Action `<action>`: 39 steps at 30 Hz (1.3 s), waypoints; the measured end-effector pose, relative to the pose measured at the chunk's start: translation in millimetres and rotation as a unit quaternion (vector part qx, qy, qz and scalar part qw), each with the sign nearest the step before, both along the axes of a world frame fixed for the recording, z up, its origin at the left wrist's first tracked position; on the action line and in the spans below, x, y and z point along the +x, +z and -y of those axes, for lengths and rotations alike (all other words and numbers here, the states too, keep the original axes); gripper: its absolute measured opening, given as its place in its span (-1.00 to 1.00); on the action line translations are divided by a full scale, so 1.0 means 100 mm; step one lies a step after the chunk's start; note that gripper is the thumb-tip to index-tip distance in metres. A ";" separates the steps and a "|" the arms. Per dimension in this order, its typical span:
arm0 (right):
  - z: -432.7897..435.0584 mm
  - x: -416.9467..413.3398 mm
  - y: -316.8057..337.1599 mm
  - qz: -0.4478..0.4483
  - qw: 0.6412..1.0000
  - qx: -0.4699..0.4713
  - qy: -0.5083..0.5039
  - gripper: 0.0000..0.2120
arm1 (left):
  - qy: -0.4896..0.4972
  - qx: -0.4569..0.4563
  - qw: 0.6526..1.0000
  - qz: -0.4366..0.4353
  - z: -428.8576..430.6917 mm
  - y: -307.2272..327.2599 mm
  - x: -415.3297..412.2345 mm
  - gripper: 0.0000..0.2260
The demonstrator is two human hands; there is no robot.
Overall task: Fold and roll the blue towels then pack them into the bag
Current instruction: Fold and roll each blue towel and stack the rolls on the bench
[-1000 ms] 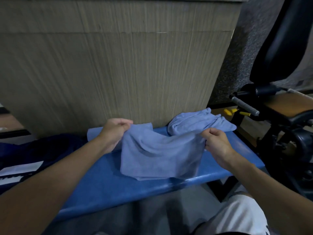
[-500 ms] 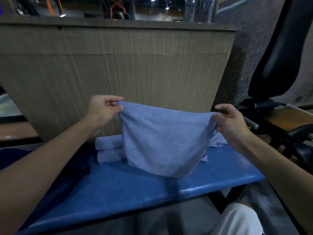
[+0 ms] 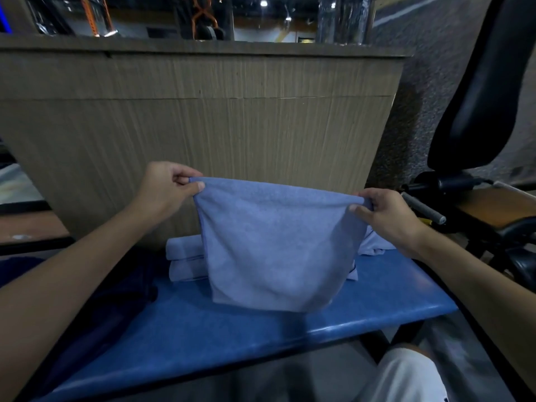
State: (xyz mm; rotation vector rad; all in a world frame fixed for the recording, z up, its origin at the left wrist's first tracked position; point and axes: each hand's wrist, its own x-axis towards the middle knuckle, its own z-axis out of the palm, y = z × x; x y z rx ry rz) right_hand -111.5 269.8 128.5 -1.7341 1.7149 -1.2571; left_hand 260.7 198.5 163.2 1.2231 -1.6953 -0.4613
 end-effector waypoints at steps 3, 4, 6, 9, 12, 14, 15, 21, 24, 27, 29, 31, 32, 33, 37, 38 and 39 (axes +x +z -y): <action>-0.01 -0.01 0.05 -0.027 1.000 -0.013 -0.007 -0.78 | 0.002 -0.017 0.998 0.058 0.02 -0.01 0.06 -0.87; -0.02 -0.01 0.07 -0.030 0.999 -0.016 -0.008 -0.78 | 0.000 -0.019 0.997 0.075 0.03 -0.01 0.07 -0.89; -0.02 -0.02 0.09 -0.030 0.999 -0.019 -0.008 -0.79 | -0.009 -0.017 0.996 0.088 0.03 -0.01 0.07 -0.91; -0.01 -0.09 0.10 -0.053 0.998 -0.026 -0.023 -0.75 | -0.012 -0.010 0.996 0.089 0.01 0.00 0.05 -0.94; -0.03 -0.14 0.12 -0.047 0.998 -0.022 -0.030 -0.70 | -0.012 0.032 0.999 0.036 -0.02 0.00 0.03 -0.97; -0.06 -0.15 0.13 -0.031 0.999 -0.018 -0.022 -0.71 | -0.039 0.094 0.993 -0.053 -0.07 0.01 0.00 -0.94; -0.07 -0.15 0.14 -0.029 0.999 -0.016 -0.020 -0.71 | -0.055 0.128 0.985 -0.097 -0.09 0.01 -0.01 -0.92; -0.11 -0.16 0.17 0.038 0.999 0.015 -0.015 -0.68 | -0.079 0.239 0.951 -0.178 -0.19 0.02 0.00 -0.87; -0.12 -0.18 0.17 0.063 0.997 0.046 -0.004 -0.59 | -0.086 0.290 0.939 -0.162 -0.17 0.01 0.03 -0.82; -0.11 -0.19 0.14 0.044 0.996 0.079 0.008 -0.62 | -0.091 0.337 0.924 -0.159 -0.14 -0.03 0.04 -0.81; -0.08 -0.18 0.10 0.057 0.994 0.093 0.016 -0.68 | -0.077 0.341 0.924 -0.157 -0.12 -0.10 -0.01 -0.83; -0.04 -0.15 0.05 0.088 0.991 0.095 0.020 -0.74 | -0.062 0.311 0.934 -0.168 -0.10 -0.16 -0.08 -0.88; -0.02 -0.14 0.04 0.102 0.991 0.086 0.021 -0.77 | -0.060 0.286 0.940 -0.178 -0.08 -0.18 -0.11 -0.90; 0.00 -0.12 0.02 0.116 0.990 0.070 0.023 -0.80 | -0.060 0.259 0.945 -0.189 -0.07 -0.19 -0.15 -0.92; 0.02 -0.11 0.03 0.169 0.985 -0.003 0.020 -0.84 | -0.056 0.164 0.958 -0.227 -0.05 -0.13 -0.16 -0.88; 0.01 -0.12 0.03 0.181 0.983 -0.010 0.018 -0.84 | -0.060 0.155 0.961 -0.220 -0.07 -0.13 -0.14 -0.86; -0.01 -0.12 0.02 0.190 0.982 -0.014 0.018 -0.85 | -0.066 0.154 0.964 -0.206 -0.11 -0.14 -0.13 -0.83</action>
